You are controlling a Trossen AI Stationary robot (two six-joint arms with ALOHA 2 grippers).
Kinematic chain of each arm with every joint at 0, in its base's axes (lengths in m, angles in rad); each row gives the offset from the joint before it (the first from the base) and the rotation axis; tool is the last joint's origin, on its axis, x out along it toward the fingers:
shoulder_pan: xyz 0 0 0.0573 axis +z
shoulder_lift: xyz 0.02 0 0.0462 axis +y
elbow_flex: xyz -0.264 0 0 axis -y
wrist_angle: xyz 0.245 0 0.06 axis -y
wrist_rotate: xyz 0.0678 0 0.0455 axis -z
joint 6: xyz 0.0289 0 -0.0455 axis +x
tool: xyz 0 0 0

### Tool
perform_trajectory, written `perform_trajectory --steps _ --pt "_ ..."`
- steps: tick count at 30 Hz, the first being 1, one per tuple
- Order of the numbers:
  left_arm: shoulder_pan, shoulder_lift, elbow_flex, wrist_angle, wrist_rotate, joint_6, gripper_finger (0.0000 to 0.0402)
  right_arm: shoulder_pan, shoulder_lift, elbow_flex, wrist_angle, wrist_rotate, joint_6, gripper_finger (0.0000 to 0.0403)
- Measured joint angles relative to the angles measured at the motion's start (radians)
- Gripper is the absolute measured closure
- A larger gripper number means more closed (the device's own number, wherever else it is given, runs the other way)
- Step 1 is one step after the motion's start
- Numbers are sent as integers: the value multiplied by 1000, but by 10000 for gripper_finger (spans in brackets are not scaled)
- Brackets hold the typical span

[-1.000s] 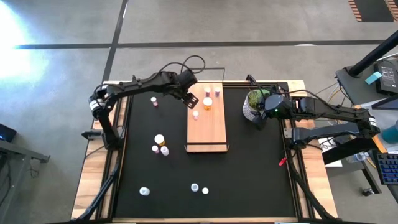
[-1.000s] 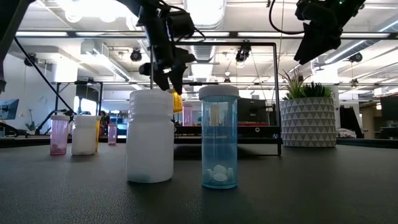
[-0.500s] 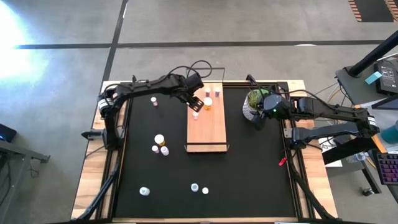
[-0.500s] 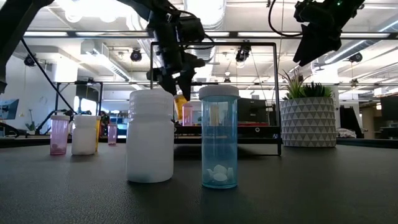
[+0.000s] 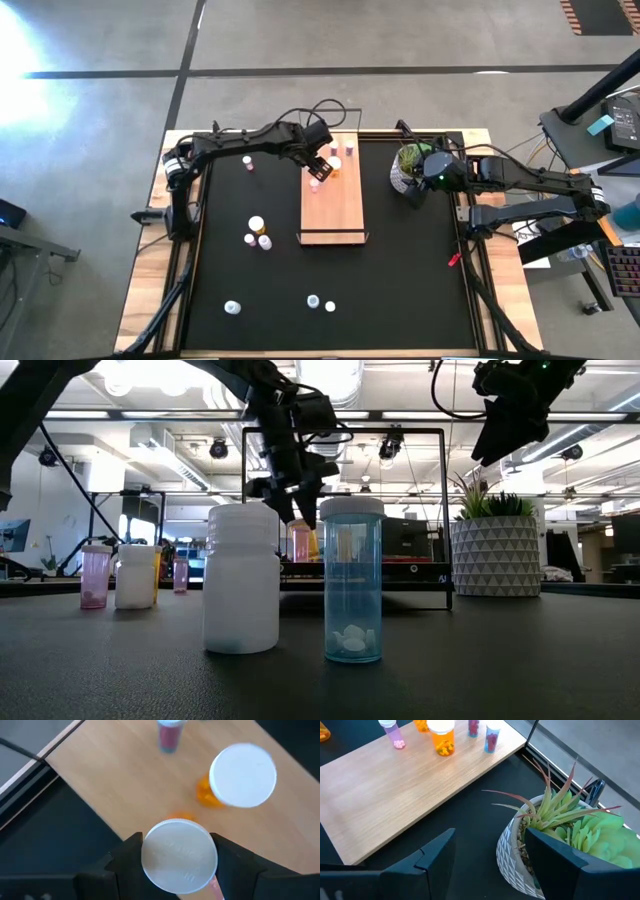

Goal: Pick and place medicine bottles onto shelf by color
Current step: Put the top orange pill bottle on the shelf aligned with the orange pill bottle

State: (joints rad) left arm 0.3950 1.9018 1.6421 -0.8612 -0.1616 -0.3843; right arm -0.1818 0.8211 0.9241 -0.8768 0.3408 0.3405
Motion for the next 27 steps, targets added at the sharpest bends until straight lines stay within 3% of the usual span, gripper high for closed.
perform_trajectory --steps 27 --pt "-3 8 -11 -15 0 -30 211 0 0 0 0 0 0 177"
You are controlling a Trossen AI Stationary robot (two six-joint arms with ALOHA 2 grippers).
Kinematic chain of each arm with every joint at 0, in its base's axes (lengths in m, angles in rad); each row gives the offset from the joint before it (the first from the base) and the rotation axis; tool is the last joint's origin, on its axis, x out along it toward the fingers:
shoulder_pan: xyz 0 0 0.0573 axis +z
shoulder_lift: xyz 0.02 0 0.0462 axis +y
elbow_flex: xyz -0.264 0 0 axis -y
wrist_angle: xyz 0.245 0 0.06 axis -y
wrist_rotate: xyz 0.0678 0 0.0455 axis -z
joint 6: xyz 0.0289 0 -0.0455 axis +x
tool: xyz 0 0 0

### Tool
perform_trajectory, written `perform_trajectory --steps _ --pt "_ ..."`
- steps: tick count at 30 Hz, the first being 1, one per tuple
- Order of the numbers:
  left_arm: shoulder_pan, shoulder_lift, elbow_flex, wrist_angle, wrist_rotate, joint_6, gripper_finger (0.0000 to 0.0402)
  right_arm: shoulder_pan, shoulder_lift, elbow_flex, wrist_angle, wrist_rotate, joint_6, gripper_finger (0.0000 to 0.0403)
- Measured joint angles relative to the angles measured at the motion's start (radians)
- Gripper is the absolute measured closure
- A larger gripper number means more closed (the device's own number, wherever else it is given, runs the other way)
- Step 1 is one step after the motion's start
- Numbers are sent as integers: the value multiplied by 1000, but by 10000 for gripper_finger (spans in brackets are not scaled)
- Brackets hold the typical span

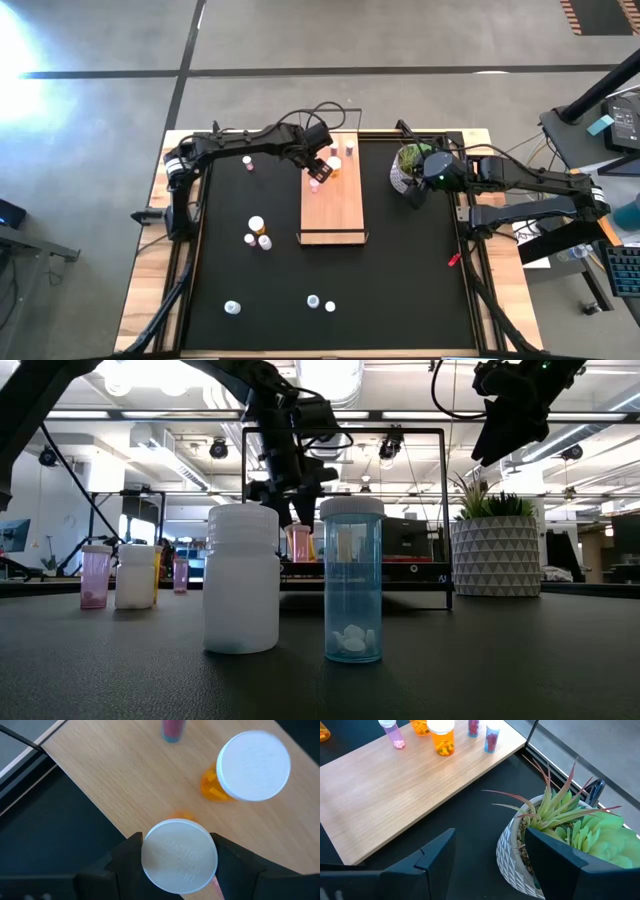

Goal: Pick and place medicine bottles onto shelf by color
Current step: Put the top orange pill bottle on the shelf aligned with the orange pill bottle

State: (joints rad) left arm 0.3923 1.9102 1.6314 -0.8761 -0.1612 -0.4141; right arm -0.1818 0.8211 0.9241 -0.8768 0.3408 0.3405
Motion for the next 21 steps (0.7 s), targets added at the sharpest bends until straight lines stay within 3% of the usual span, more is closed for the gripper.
perform_trajectory --steps 21 --pt "0 0 -2 4 -9 -44 179 0 0 0 0 0 0 177"
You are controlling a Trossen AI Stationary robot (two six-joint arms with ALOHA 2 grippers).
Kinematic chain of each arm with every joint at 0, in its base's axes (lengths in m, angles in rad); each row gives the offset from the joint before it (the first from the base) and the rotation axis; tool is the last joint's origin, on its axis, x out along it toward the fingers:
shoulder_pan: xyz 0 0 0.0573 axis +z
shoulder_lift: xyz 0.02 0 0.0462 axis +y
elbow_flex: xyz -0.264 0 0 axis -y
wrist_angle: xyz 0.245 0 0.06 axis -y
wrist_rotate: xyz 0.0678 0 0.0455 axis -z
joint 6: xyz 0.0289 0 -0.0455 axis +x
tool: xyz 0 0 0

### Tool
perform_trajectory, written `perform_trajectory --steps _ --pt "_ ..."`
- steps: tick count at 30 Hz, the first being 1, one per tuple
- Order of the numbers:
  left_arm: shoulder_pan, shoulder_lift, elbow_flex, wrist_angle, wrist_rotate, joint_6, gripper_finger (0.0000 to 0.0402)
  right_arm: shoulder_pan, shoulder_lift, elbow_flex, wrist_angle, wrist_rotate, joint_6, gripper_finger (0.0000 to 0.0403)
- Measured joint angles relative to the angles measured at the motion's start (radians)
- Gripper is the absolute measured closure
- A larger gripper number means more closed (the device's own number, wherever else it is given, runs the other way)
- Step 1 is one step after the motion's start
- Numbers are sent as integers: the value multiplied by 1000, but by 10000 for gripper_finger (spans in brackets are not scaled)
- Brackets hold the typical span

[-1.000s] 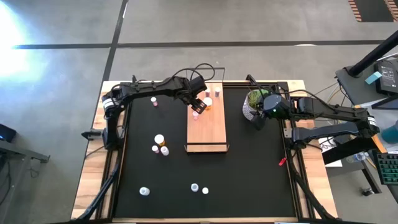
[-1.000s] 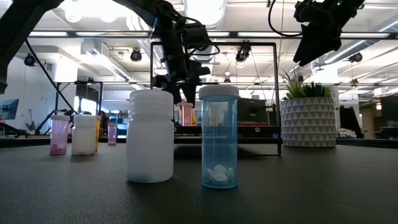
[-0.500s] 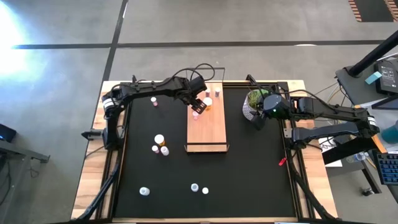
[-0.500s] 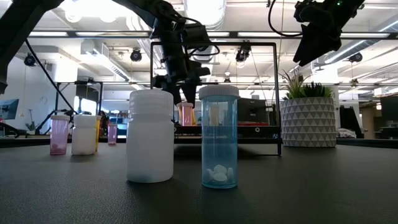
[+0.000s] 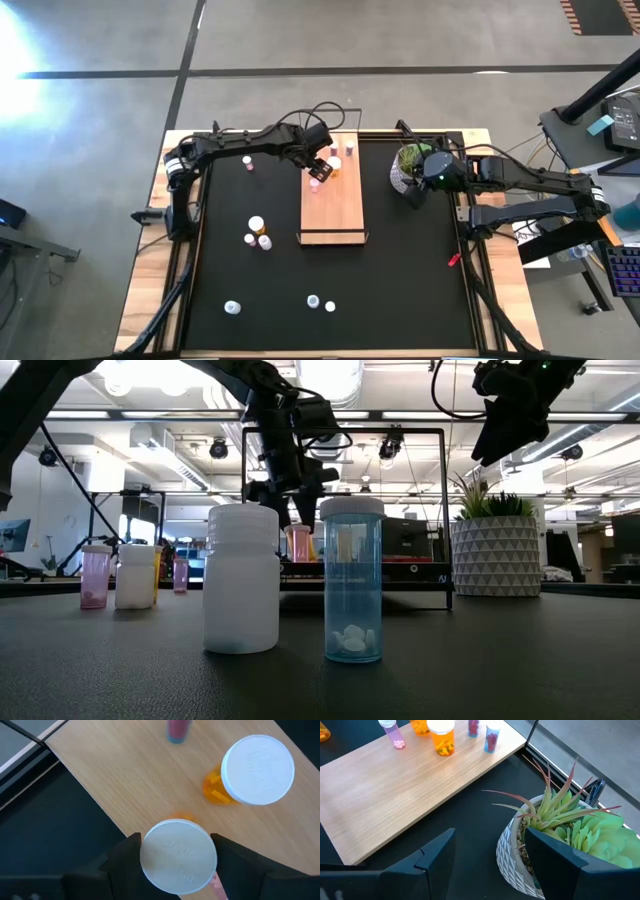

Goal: Pick and place medicine bottles onto shelf by color
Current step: Put the top orange pill bottle on the shelf aligned with the orange pill bottle, then put the top pink pill bottle on the shelf aligned with the pink pill bottle

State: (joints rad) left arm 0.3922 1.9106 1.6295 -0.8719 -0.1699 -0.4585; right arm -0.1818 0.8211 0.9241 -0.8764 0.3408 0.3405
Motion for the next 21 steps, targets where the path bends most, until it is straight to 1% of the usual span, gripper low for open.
perform_trajectory --steps 4,13,17,21 --pt "0 0 0 1 0 -3 160 0 0 0 0 0 0 177" --pt "0 -1 9 22 -2 -37 156 0 0 0 0 0 0 177" --pt "0 -28 10 58 -3 -59 155 0 0 0 0 0 0 177" --pt "0 -60 10 88 -2 -59 142 0 0 0 0 0 0 177"
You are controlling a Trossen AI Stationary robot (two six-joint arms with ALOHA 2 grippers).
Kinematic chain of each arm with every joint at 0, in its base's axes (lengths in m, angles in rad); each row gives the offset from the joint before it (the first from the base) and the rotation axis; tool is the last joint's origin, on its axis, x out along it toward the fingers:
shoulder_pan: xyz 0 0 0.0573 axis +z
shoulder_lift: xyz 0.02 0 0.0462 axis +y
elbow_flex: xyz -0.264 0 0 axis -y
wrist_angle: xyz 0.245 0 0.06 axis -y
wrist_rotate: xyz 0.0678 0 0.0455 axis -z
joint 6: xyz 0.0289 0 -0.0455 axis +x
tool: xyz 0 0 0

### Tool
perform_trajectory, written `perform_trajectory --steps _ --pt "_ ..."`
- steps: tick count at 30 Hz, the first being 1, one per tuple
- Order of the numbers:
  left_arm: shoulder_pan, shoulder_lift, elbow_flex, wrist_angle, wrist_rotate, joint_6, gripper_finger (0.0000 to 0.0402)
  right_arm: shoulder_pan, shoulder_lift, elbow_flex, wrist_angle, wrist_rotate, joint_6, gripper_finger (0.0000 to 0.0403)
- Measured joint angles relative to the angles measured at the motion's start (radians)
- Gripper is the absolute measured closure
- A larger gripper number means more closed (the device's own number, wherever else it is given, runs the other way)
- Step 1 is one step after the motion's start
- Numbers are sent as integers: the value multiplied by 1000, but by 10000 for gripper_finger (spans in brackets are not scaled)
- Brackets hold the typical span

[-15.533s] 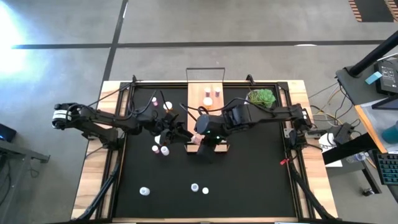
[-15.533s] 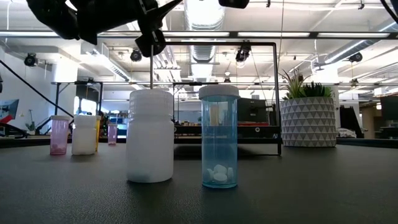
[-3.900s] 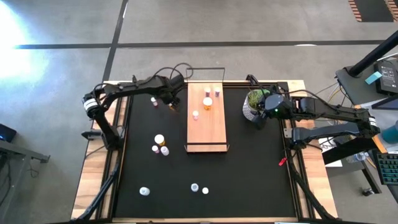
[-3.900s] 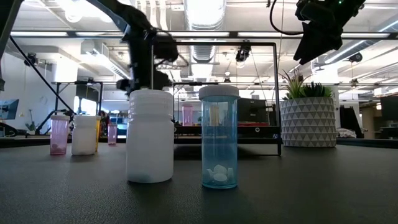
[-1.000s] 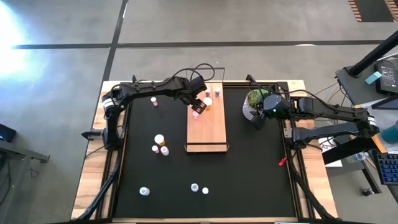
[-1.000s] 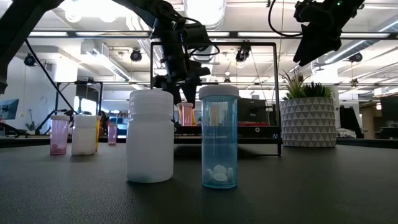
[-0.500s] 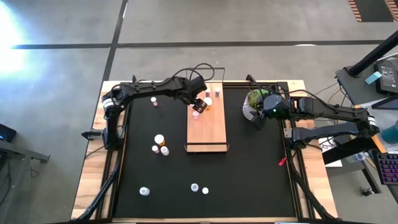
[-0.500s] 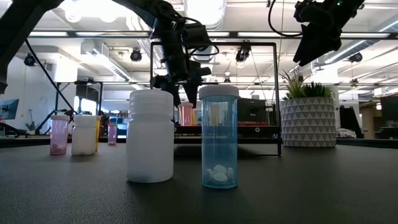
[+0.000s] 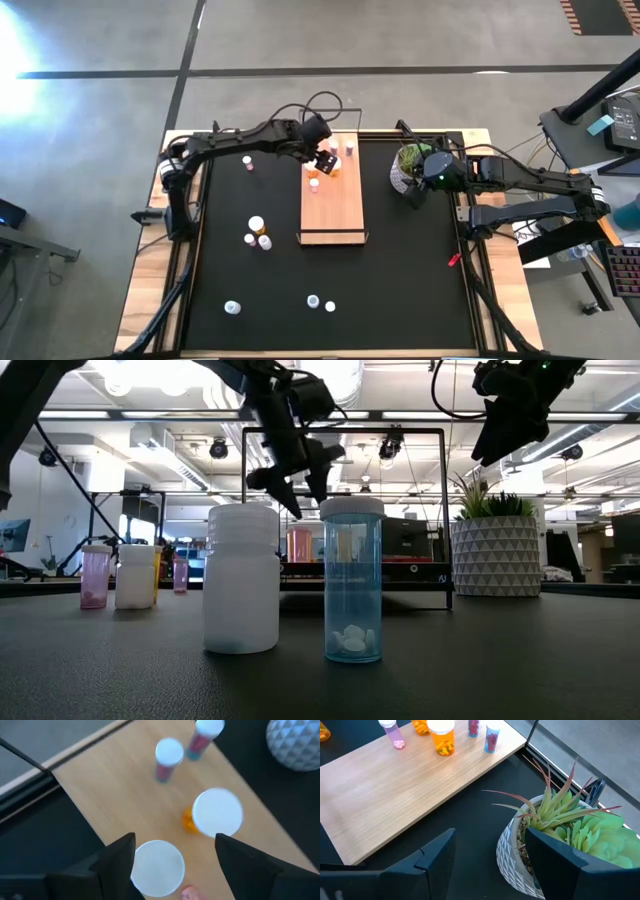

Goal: Pick and place medicine bottles onto shelf by color
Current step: Put the top pink pill bottle on the shelf aligned with the pink pill bottle

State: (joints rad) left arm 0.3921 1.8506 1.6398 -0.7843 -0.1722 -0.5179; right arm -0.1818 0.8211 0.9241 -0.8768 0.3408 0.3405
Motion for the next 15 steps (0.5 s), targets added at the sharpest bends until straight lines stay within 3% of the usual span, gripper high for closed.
perform_trajectory --steps 8,15 --pt "0 -85 -8 14 -7 0 127 0 0 0 0 0 0 177" --pt "-1 -120 -10 -8 -111 1 126 0 0 0 0 0 0 177"
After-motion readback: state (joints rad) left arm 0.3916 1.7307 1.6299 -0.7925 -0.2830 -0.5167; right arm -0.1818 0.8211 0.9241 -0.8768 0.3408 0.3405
